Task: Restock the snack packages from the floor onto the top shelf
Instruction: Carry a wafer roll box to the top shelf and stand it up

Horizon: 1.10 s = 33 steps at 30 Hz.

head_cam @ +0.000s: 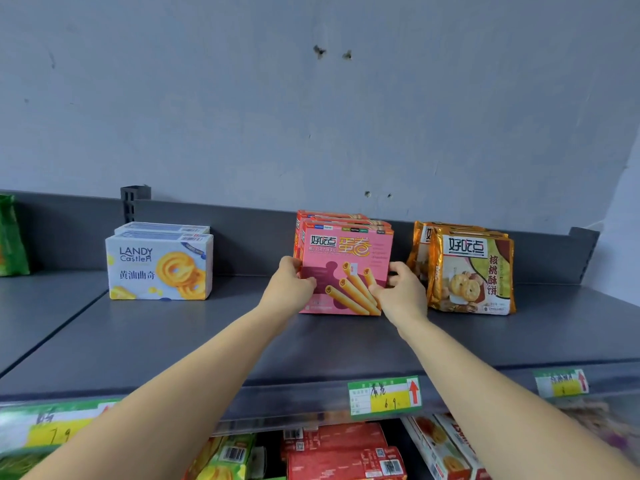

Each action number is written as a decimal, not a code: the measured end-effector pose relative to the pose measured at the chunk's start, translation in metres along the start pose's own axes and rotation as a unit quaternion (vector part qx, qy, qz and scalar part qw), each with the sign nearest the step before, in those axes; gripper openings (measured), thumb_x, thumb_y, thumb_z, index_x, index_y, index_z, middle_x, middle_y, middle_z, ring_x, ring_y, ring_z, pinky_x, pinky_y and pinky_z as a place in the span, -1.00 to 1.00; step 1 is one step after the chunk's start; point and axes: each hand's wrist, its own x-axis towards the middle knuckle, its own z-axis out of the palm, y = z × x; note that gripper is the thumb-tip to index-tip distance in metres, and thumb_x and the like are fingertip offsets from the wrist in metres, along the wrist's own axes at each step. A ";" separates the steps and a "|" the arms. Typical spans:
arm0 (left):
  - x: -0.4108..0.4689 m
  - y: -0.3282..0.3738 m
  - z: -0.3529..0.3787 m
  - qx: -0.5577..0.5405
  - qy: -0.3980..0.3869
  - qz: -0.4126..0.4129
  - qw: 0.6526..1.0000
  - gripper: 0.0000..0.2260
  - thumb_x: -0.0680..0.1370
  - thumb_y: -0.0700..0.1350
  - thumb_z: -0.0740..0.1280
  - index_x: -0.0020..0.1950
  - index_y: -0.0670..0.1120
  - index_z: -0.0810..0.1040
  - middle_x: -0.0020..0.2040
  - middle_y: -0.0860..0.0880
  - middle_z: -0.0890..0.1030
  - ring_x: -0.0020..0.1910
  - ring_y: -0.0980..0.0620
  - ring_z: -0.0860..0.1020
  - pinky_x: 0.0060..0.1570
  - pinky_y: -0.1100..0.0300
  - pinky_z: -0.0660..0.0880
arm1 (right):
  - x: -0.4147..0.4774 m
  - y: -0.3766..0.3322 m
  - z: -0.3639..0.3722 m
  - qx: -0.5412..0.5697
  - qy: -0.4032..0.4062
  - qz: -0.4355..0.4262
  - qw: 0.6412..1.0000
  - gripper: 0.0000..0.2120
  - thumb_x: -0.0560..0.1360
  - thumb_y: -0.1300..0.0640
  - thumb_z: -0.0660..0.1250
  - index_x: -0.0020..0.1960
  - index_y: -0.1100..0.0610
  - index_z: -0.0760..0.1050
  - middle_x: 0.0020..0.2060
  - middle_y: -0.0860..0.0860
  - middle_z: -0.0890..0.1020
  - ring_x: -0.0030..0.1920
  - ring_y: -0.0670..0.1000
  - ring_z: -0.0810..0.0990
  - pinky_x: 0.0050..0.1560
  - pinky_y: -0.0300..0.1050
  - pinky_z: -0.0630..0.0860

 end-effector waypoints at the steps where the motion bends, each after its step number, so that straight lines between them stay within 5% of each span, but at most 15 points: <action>1: 0.000 -0.001 0.001 0.002 -0.004 -0.002 1.000 -0.68 0.53 -0.21 0.24 0.28 -0.09 0.34 0.13 0.00 0.57 0.11 -0.02 0.56 0.19 -0.03 0.50 | 0.001 0.000 0.001 -0.014 0.003 0.001 1.000 -0.67 0.50 0.08 0.40 0.24 0.03 0.44 -0.02 -0.07 0.61 -0.01 -0.01 0.59 -0.09 -0.08 0.55; 10: -0.001 -0.001 0.005 0.047 -0.014 0.009 0.999 -0.65 0.51 -0.26 0.24 0.27 -0.09 0.30 0.09 -0.03 0.56 0.07 -0.07 0.54 0.01 0.06 0.50 | -0.003 -0.001 0.004 -0.057 -0.018 0.026 0.998 -0.53 0.52 0.11 0.37 0.38 0.01 0.33 0.19 0.02 0.59 0.15 0.09 0.58 0.00 -0.04 0.53; 17: -0.014 0.003 0.007 0.046 0.000 0.031 0.998 -0.61 0.49 -0.20 0.31 0.30 -0.08 0.33 0.15 -0.04 0.57 0.12 -0.09 0.54 0.07 0.06 0.49 | -0.022 0.005 -0.016 -0.093 -0.050 0.038 0.994 -0.32 0.50 0.04 0.40 0.52 0.08 0.16 0.39 0.09 0.44 0.34 0.14 0.45 0.25 0.09 0.49; 22: -0.035 0.015 0.011 0.062 0.059 0.097 0.992 -0.72 0.46 -0.23 0.30 0.14 -0.10 0.36 0.08 -0.05 0.54 -0.02 -0.04 0.52 -0.27 0.19 0.36 | -0.039 0.011 -0.057 -0.124 -0.060 0.018 0.990 -0.43 0.51 0.02 0.38 0.46 0.06 0.29 0.38 0.06 0.45 0.34 0.11 0.45 0.26 0.01 0.46; 26: -0.066 0.036 0.030 0.108 0.081 0.185 0.973 -0.72 0.50 -0.21 0.27 0.20 -0.08 0.37 0.15 -0.07 0.53 0.08 -0.08 0.54 -0.16 0.07 0.47 | -0.061 0.023 -0.103 -0.165 -0.050 0.007 0.985 -0.52 0.50 -0.03 0.37 0.39 0.03 0.39 0.32 0.03 0.51 0.30 0.09 0.47 0.21 -0.03 0.45; 29: -0.095 0.050 0.057 0.212 0.042 0.230 0.949 -0.54 0.57 -0.18 0.22 0.47 -0.16 0.28 0.49 -0.11 0.30 0.46 -0.09 0.27 0.35 -0.02 0.33 | -0.081 0.038 -0.144 -0.198 -0.038 0.005 0.980 -0.50 0.50 -0.06 0.35 0.40 0.01 0.39 0.33 0.01 0.50 0.31 0.08 0.47 0.22 -0.03 0.46; 33: -0.143 0.066 0.105 0.269 -0.035 0.281 0.921 -0.56 0.56 -0.14 0.26 0.44 -0.19 0.35 0.41 -0.13 0.41 0.39 -0.14 0.37 0.34 -0.02 0.34 | -0.115 0.070 -0.209 -0.231 -0.012 0.028 0.973 -0.49 0.50 -0.04 0.36 0.41 0.02 0.37 0.36 0.01 0.47 0.34 0.06 0.45 0.26 0.00 0.46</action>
